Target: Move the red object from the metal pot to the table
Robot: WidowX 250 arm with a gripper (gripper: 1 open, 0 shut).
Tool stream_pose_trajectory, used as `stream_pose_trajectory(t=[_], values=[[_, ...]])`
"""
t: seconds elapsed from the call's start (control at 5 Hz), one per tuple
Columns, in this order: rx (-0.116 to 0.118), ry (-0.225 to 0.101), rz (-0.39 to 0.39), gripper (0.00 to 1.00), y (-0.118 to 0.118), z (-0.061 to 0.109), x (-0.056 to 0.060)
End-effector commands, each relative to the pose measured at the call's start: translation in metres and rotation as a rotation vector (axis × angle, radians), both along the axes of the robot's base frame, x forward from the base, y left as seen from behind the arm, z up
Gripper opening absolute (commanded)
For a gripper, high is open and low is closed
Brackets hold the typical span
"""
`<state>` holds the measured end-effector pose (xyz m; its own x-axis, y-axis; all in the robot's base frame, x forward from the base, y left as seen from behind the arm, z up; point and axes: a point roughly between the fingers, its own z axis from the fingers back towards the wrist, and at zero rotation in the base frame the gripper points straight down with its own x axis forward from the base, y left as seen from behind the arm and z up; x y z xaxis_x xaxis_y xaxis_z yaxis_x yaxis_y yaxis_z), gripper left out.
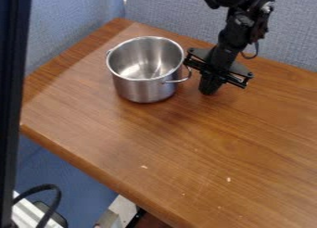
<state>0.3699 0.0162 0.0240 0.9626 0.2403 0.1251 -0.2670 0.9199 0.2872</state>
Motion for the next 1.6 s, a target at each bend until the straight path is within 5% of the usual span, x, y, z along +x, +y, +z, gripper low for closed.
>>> stream_pose_trajectory(t=[0.0, 0.2, 0.4, 0.6, 1.4], values=[[-0.051, -0.065, -0.008, 0.00, 0.016, 0.020, 0.009], [-0.072, -0.060, -0.013, 1.00, 0.023, 0.019, 0.013], [-0.079, -0.051, 0.014, 1.00, 0.017, 0.017, 0.014], [-0.085, -0.045, 0.050, 0.00, 0.011, 0.013, 0.014], [-0.127, 0.006, 0.026, 0.00, 0.013, 0.011, 0.022]])
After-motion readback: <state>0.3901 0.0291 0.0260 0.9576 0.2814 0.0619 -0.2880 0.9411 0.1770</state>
